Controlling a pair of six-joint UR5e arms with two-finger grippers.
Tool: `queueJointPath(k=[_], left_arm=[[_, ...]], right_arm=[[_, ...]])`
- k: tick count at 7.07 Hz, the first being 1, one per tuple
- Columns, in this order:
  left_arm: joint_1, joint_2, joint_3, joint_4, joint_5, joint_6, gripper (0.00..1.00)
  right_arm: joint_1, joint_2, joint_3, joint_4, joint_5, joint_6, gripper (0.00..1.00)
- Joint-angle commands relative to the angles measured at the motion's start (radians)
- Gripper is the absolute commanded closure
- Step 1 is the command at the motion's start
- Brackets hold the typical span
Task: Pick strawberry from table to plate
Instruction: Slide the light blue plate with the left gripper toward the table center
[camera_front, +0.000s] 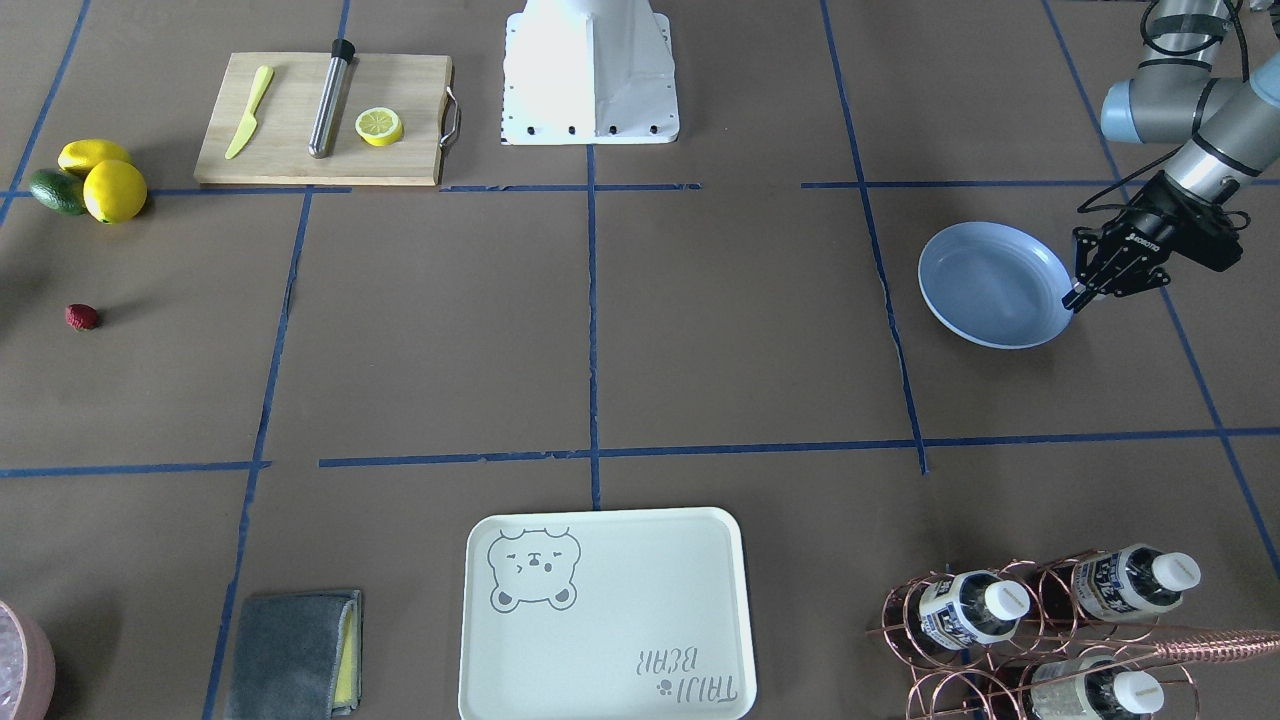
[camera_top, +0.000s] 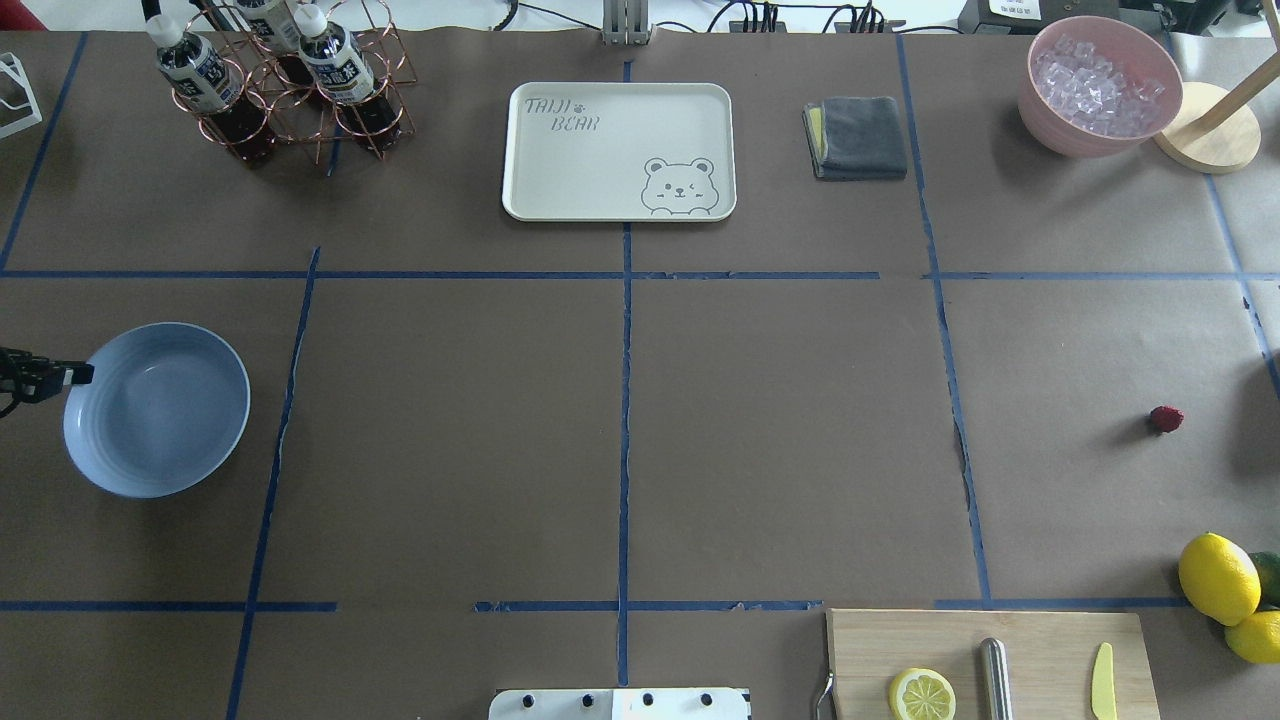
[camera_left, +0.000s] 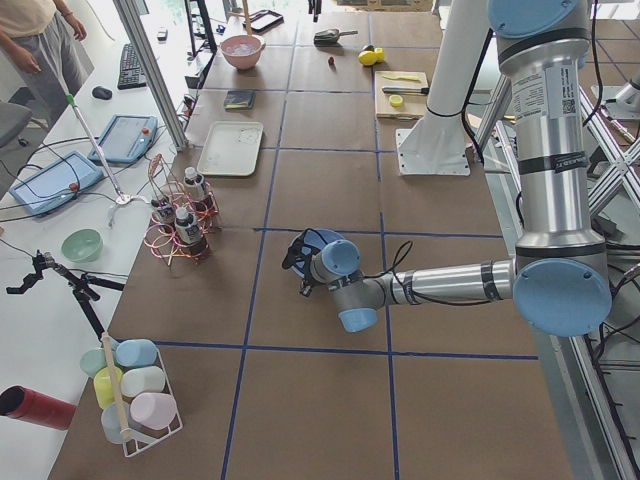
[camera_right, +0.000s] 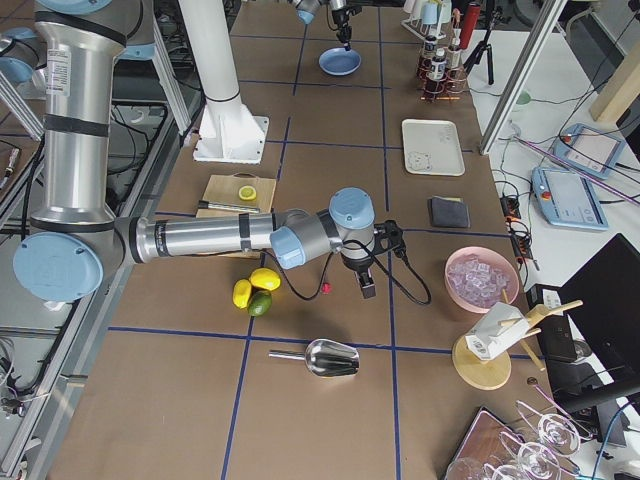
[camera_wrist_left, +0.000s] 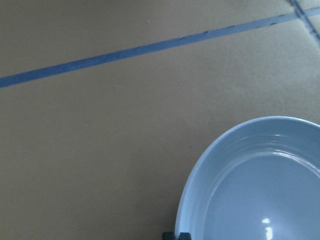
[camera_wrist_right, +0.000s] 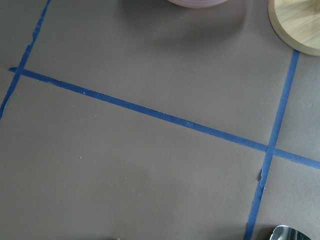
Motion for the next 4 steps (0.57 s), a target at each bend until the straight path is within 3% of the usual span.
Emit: queueJointPath(k=[1, 2, 4], left_arm=[[0.071, -0.120, -0.180, 0.223, 0.014, -0.121, 1.00], [0.131, -0.241, -0.171, 0.285, 0.046, -0.215, 1.00], [0.332, -0.494, -0.135, 0.517, 0.240, -0.325, 1.00]], right_arm=[[0.000, 0.002, 0.001, 0.000, -0.001, 0.000, 0.00], [0.000, 0.002, 0.001, 0.000, -0.001, 0.000, 0.00], [0.000, 0.002, 0.002, 0.000, -0.001, 0.002, 0.00]])
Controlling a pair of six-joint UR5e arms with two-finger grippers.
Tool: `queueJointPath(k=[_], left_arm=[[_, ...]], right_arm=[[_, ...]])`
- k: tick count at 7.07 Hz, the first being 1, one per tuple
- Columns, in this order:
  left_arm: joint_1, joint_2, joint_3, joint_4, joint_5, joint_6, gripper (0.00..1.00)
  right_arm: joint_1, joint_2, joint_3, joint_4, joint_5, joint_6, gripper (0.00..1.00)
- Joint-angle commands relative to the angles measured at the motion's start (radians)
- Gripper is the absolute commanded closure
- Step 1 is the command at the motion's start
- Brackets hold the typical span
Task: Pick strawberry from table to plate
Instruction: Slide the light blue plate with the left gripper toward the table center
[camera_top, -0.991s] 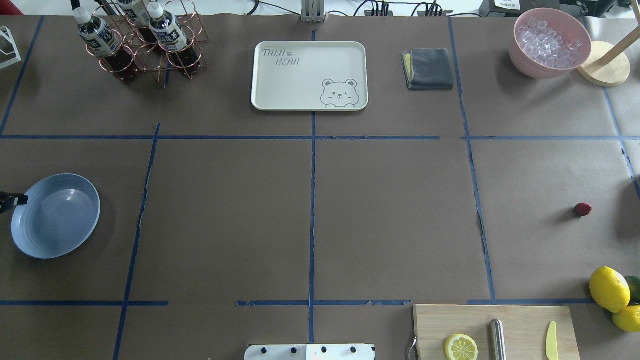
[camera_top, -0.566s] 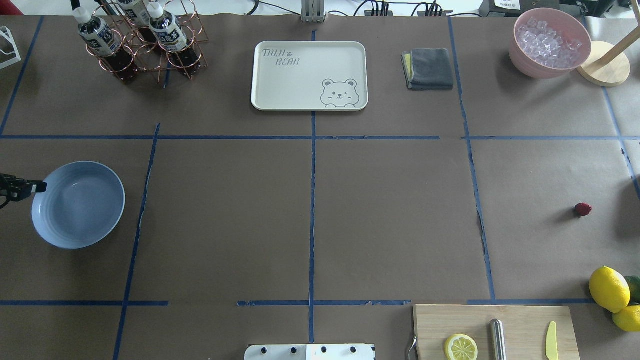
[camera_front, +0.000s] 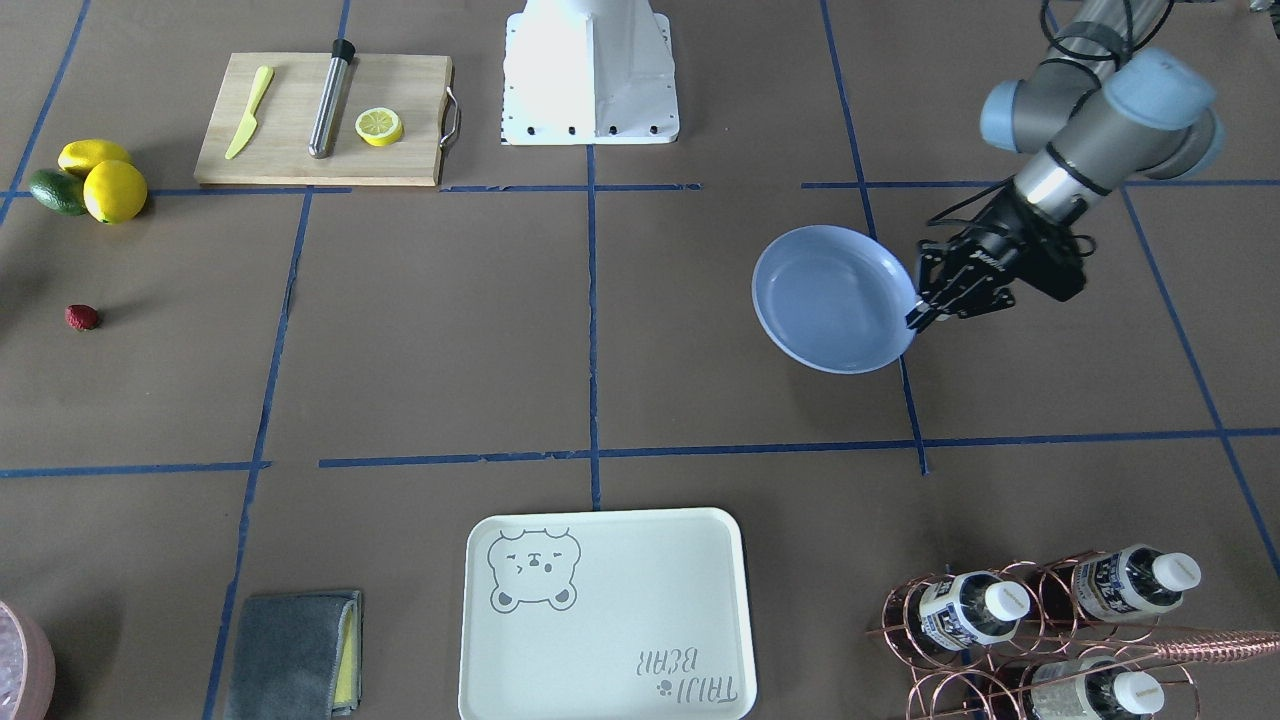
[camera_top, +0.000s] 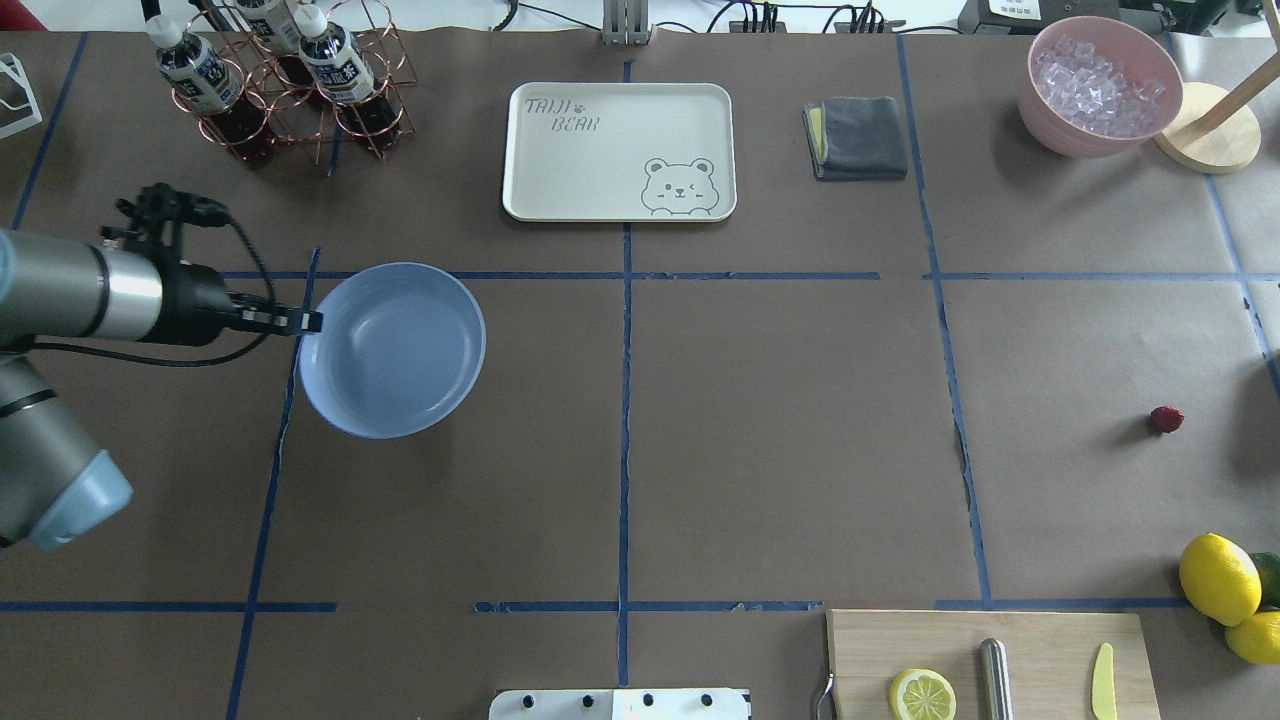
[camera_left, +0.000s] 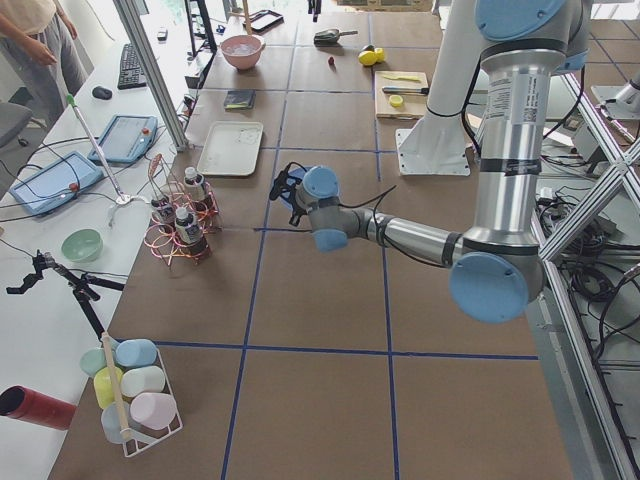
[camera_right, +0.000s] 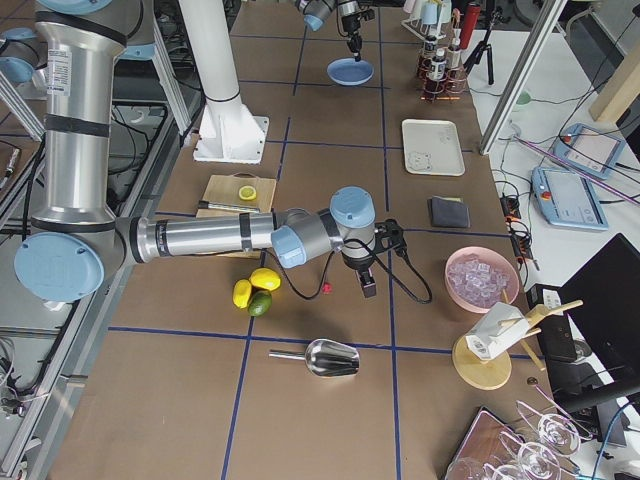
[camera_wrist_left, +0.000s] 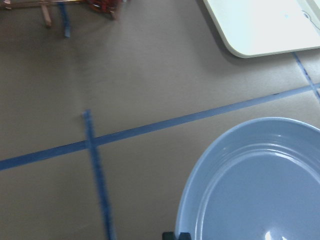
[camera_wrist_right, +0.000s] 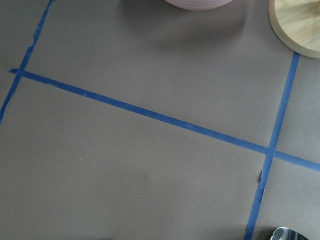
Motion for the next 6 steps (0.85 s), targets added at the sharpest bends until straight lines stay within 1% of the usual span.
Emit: queueJointPath(k=[1, 2, 3, 5, 6], left_arm=[[0.182, -0.234, 0.066, 0.178, 0.138, -0.109, 1.00], [0.221, -0.282, 0.115, 0.179, 0.174, -0.111, 1.00], [0.244, -0.290, 0.121, 0.179, 0.200, -0.112, 1.00], [0.273, -0.301, 0.123, 0.179, 0.202, -0.111, 1.00], [0.273, -0.301, 0.122, 0.177, 0.202, -0.111, 0.43]], right_arm=[[0.000, 0.002, 0.001, 0.000, 0.000, 0.015, 0.00], [0.000, 0.003, 0.000, 0.000, 0.000, 0.017, 0.00], [0.002, 0.003, 0.000, 0.000, 0.000, 0.018, 0.00], [0.000, 0.006, 0.003, 0.000, 0.000, 0.017, 0.00], [0.000, 0.009, 0.004, 0.002, 0.000, 0.004, 0.00]])
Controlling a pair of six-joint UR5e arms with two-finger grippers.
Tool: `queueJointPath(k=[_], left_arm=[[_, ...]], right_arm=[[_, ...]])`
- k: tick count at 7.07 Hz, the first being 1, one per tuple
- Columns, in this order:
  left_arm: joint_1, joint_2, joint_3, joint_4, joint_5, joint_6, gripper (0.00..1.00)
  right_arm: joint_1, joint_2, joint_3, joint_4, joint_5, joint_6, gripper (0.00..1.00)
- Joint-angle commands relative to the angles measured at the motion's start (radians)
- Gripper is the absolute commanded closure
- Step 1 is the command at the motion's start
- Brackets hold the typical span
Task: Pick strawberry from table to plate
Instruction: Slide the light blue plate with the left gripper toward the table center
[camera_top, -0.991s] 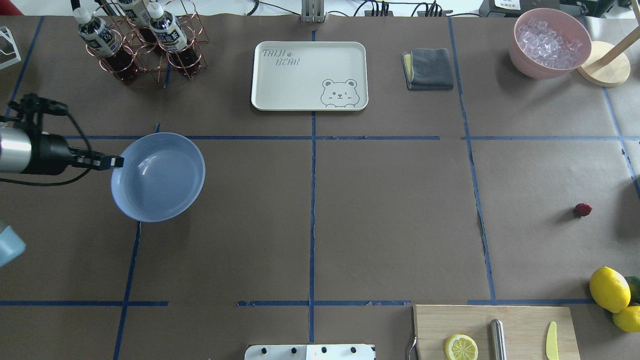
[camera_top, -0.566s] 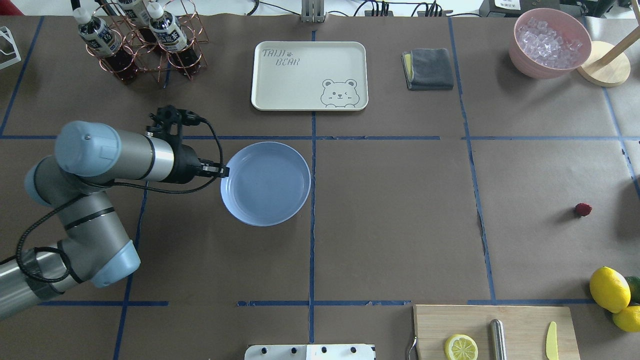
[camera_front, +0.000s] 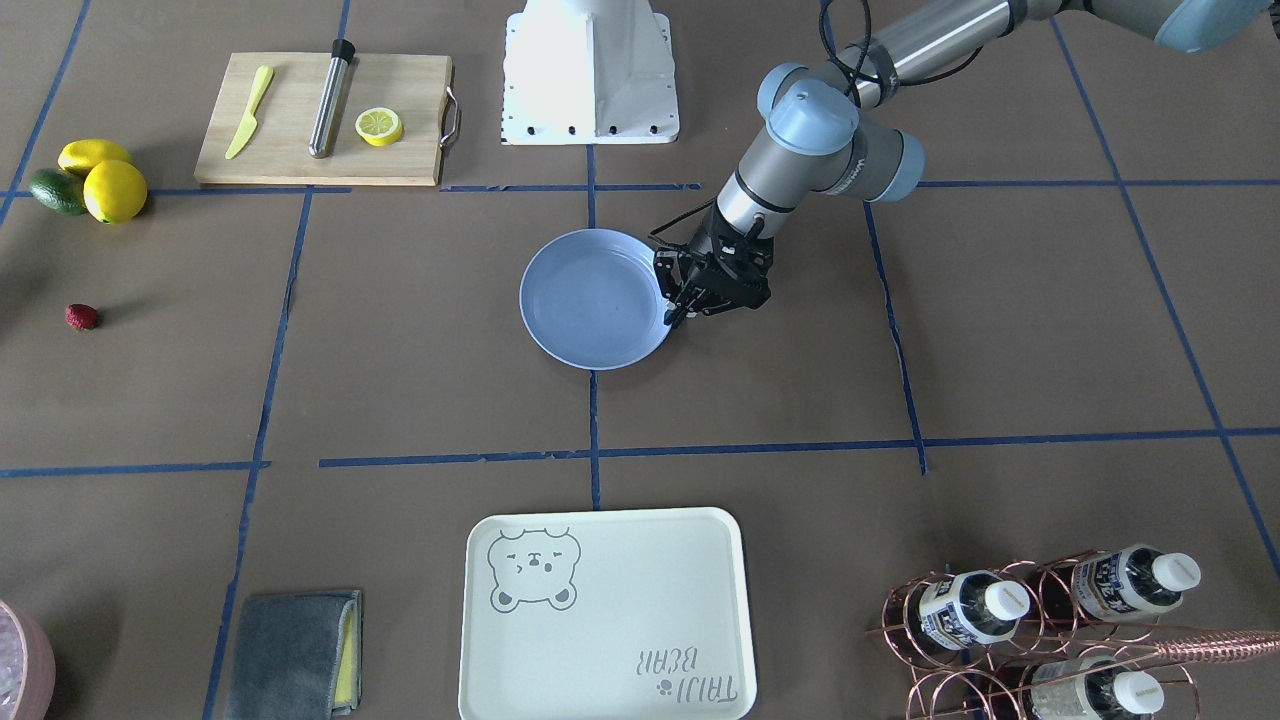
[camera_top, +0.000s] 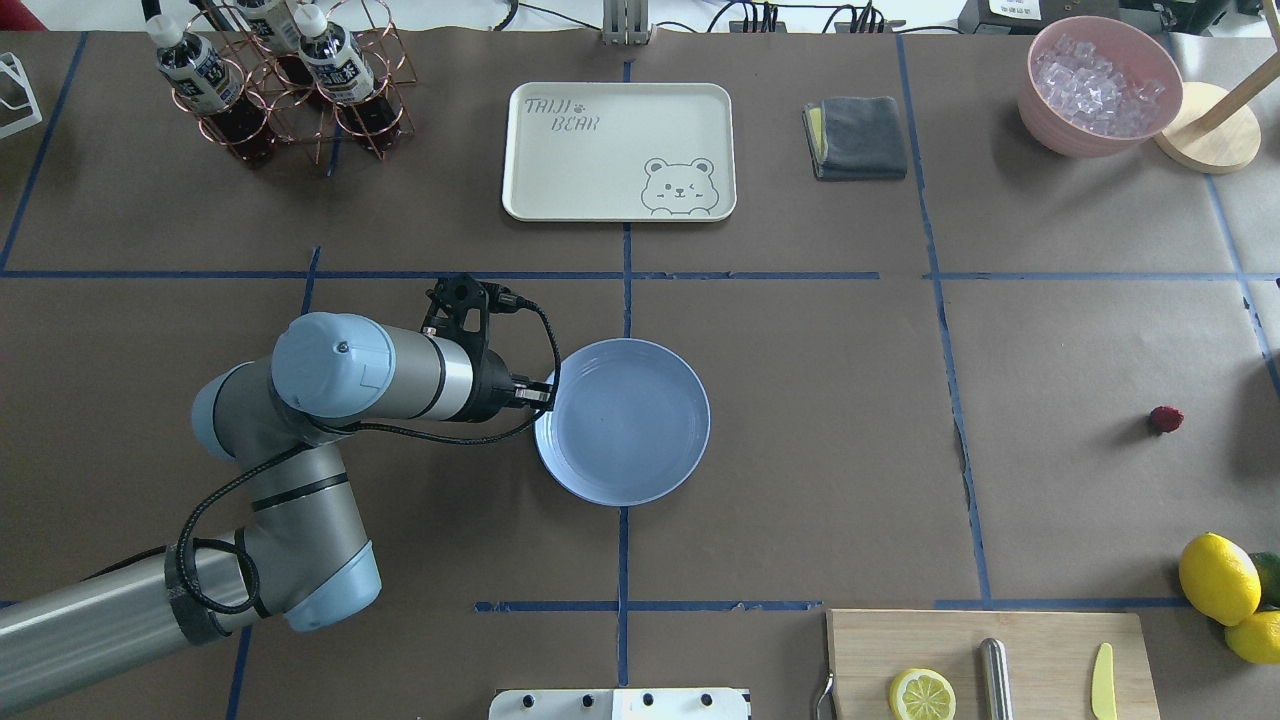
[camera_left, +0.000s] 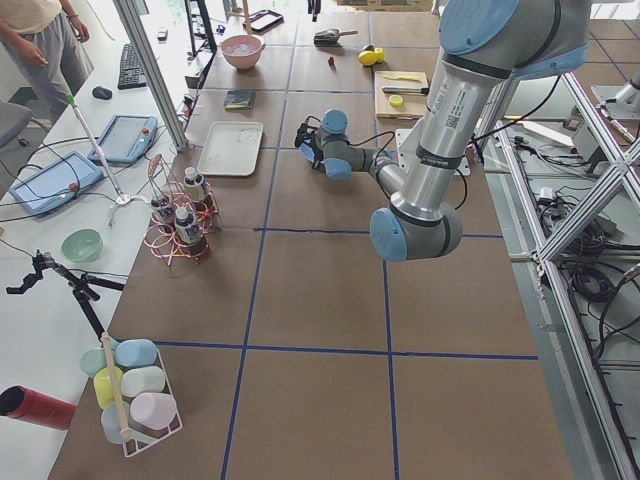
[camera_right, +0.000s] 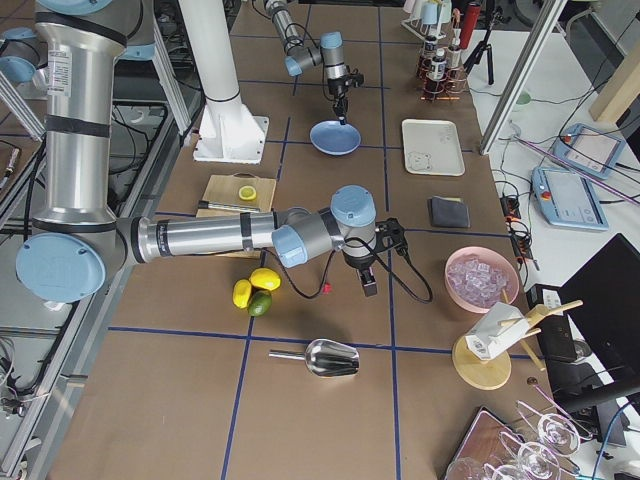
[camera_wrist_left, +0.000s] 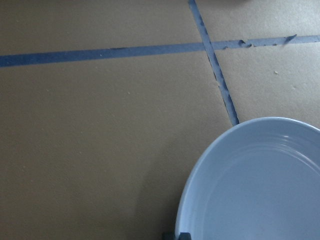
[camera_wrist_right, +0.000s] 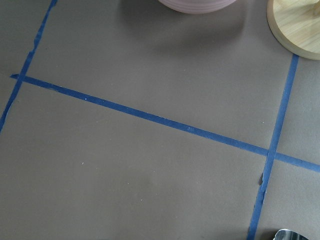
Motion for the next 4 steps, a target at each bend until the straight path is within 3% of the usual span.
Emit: queueJointPath(k=[1, 3, 4], left_arm=[[0.006, -0.003, -0.005, -0.001, 0.003, 0.000, 0.00], [-0.044, 0.032, -0.055, 0.017, -0.006, 0.017, 0.00], [-0.082, 0.060, -0.124, 0.119, -0.029, 0.096, 0.00]], right_arm=[[0.000, 0.006, 0.003, 0.001, 0.002, -0.011, 0.00], [0.000, 0.011, 0.037, -0.002, 0.011, 0.007, 0.00], [-0.005, 0.028, 0.060, -0.002, 0.014, 0.027, 0.00]])
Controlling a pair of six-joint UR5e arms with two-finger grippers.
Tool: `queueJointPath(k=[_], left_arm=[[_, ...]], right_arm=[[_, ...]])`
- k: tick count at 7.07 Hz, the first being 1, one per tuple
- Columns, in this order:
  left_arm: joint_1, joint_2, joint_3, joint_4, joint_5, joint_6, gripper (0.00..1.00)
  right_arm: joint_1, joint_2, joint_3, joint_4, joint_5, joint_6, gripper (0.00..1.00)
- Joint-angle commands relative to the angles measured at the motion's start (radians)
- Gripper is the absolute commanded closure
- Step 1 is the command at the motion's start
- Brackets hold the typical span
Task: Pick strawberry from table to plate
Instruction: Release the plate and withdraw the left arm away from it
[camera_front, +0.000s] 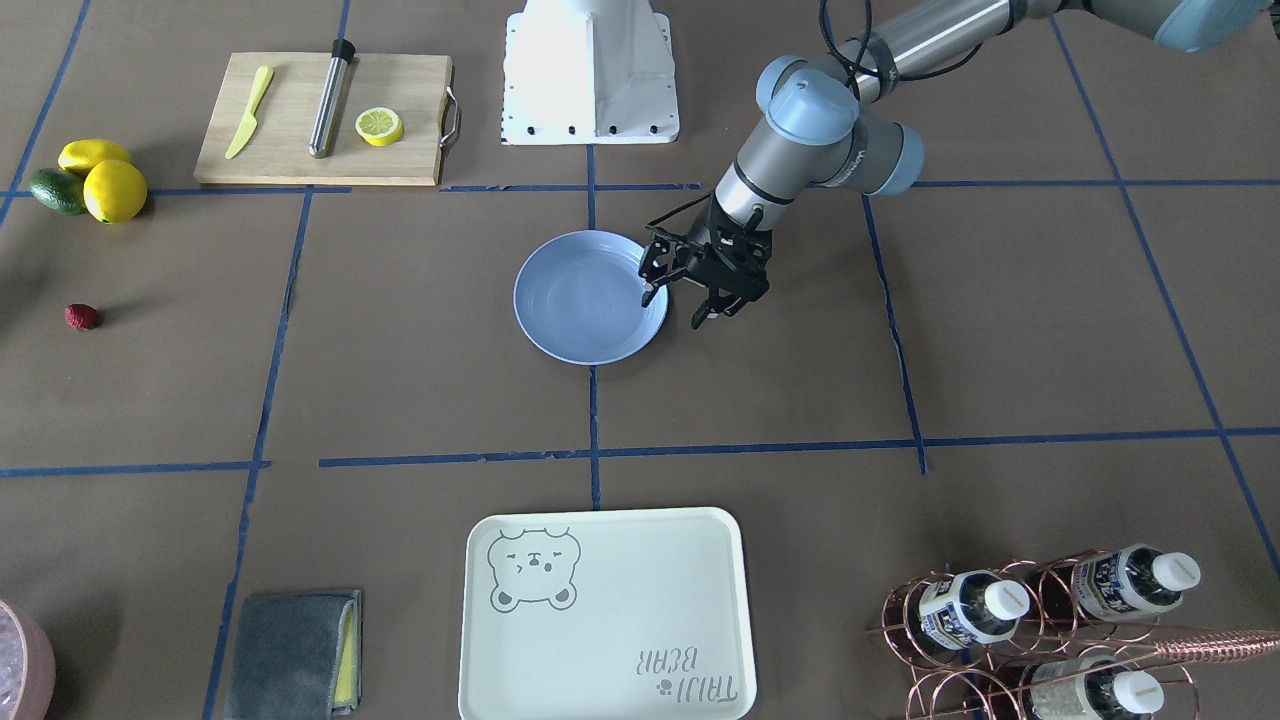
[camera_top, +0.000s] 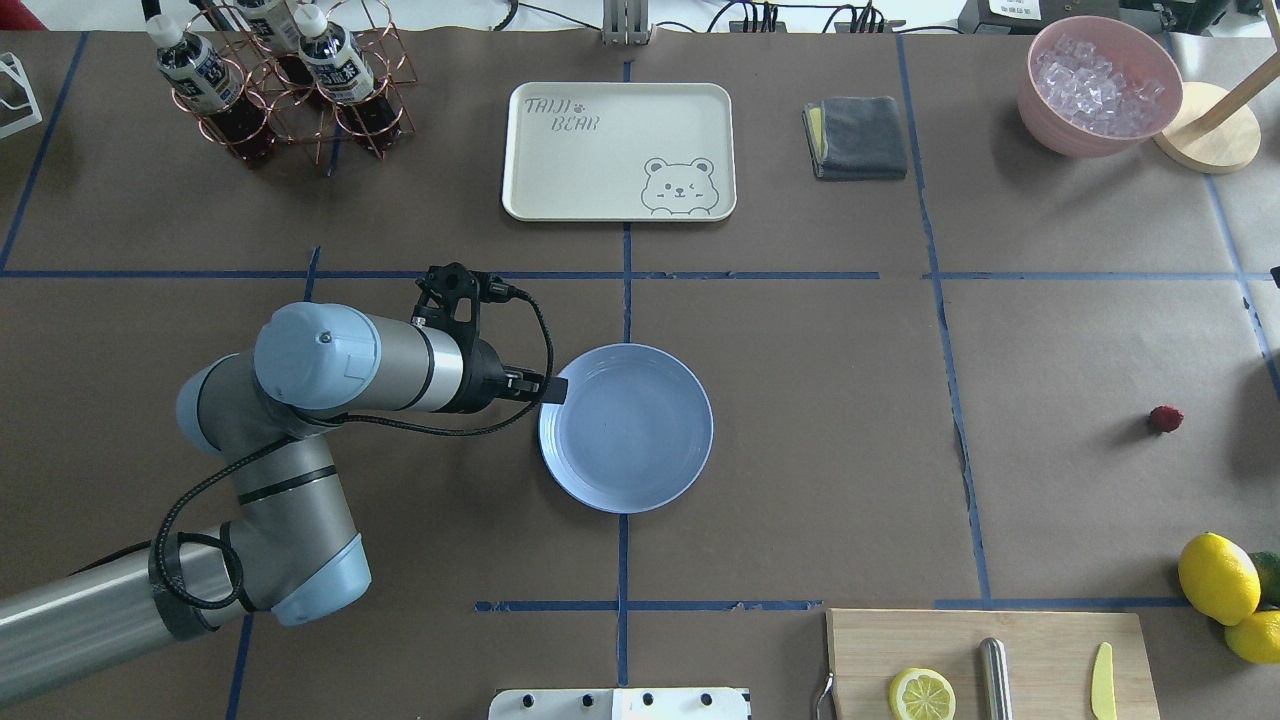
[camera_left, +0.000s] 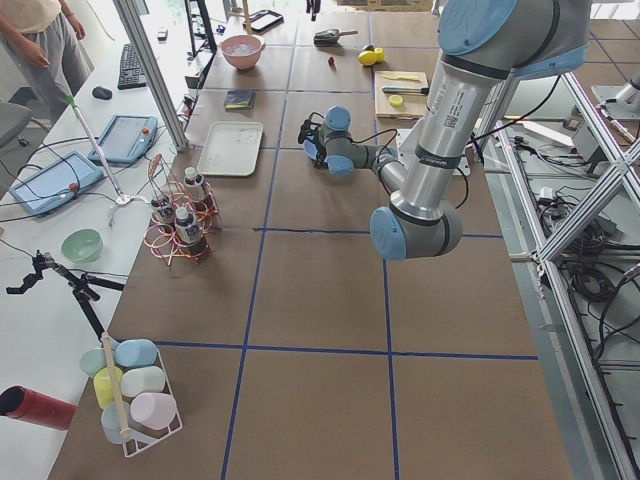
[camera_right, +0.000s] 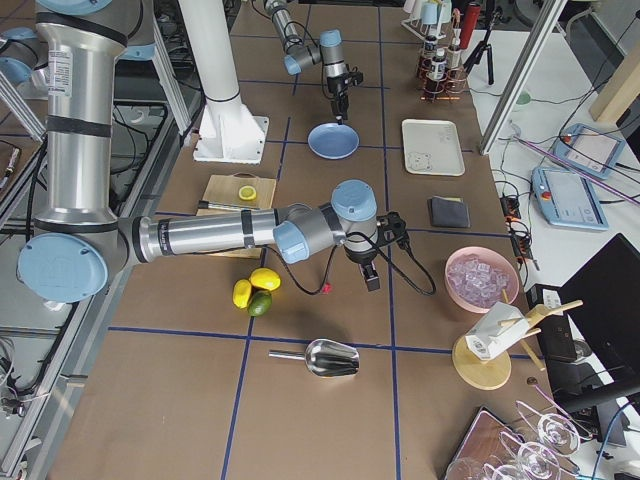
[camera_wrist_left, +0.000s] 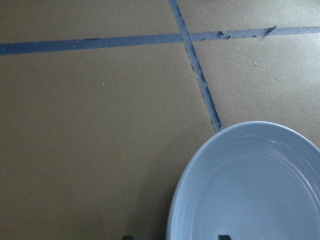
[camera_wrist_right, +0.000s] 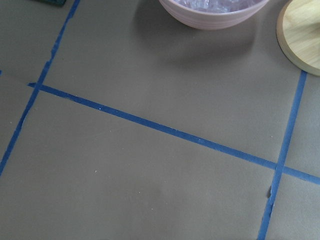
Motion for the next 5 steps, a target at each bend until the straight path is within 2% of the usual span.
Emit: queueJointPath(k=[1, 2, 3, 4, 5], left_arm=[[-0.123, 0.043, -0.167, 0.269, -0.078, 0.194, 0.00], [-0.234, 0.115, -0.237, 0.345, -0.154, 0.334, 0.00], [-0.368, 0.161, -0.231, 0.405, -0.351, 0.388, 0.00], [-0.459, 0.215, -0.214, 0.518, -0.418, 0.401, 0.00], [-0.557, 0.217, -0.185, 0.621, -0.414, 0.466, 0.00]], right_arm=[[-0.023, 0.043, 0.040, 0.004, 0.007, 0.027, 0.00], [-0.068, 0.067, 0.047, 0.051, 0.008, 0.041, 0.00], [-0.092, 0.066, 0.041, 0.098, 0.005, 0.077, 0.00], [-0.101, 0.066, 0.044, 0.099, 0.004, 0.099, 0.00], [-0.106, 0.066, 0.047, 0.100, 0.005, 0.101, 0.00]])
